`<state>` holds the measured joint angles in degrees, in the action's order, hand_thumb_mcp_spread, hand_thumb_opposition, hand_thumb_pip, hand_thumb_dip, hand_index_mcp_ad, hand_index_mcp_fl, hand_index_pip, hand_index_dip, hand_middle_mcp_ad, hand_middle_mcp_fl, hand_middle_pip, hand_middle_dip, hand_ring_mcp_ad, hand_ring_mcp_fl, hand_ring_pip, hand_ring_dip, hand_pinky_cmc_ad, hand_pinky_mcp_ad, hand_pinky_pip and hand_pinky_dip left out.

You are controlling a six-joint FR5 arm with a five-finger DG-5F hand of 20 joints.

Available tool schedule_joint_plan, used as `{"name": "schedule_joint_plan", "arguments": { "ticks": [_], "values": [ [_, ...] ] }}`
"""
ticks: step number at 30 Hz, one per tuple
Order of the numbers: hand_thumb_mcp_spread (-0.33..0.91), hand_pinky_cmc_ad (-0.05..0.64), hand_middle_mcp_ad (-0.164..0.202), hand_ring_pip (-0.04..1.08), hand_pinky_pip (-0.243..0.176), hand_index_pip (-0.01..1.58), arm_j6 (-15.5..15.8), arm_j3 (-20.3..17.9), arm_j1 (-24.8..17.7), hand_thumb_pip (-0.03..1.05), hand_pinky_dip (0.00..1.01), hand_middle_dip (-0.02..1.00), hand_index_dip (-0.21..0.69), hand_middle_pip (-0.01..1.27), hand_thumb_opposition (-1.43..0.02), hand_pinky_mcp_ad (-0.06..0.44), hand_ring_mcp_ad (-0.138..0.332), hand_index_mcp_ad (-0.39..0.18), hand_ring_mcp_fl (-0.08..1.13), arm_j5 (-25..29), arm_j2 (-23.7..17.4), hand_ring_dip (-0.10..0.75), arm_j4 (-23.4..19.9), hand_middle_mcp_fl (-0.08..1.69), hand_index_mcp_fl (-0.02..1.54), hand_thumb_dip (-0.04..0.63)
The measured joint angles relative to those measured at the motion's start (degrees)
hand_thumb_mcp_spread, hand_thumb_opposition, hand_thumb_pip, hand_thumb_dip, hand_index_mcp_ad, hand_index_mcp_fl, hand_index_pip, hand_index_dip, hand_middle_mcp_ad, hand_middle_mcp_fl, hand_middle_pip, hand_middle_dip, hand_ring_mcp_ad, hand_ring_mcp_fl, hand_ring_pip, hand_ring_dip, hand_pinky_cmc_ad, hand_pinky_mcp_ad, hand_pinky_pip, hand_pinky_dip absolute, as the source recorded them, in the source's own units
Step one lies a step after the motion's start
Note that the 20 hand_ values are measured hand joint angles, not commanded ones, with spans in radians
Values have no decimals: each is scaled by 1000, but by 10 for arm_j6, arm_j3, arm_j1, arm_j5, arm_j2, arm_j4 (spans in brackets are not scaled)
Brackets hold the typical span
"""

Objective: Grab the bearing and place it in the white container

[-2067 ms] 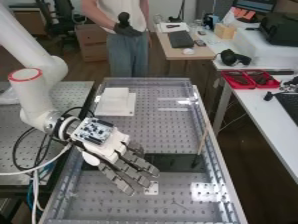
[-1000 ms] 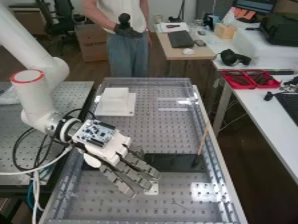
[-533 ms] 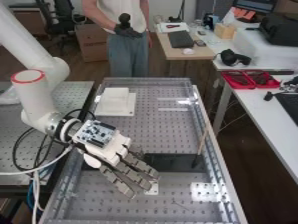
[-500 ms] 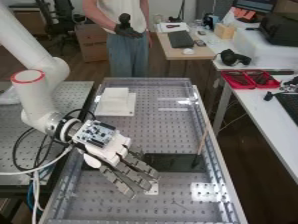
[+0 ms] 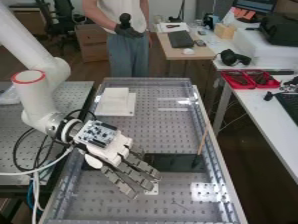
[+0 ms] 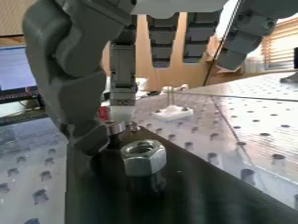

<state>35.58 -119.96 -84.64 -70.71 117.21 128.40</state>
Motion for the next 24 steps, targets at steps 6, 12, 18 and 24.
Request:
{"name": "schedule_joint_plan", "arguments": {
  "ticks": [6,12,18,24],
  "values": [
    [487,347,66,101,-61,1382,1,0,2,503,143,155,241,148,-855,243,115,-126,14,-2,0,42,2,21,192,304],
    [487,347,65,101,-61,1382,1,0,2,503,140,154,241,148,-855,243,113,-127,14,-2,-2,42,2,21,192,300],
    [487,347,65,101,-61,1381,0,-2,1,503,143,157,230,148,-855,243,113,-127,14,-1,-3,42,2,17,192,300],
    [483,347,68,101,-61,1381,2,-4,1,503,143,154,234,148,-855,239,113,-134,14,-1,-3,42,1,21,192,300]
  ]
}}
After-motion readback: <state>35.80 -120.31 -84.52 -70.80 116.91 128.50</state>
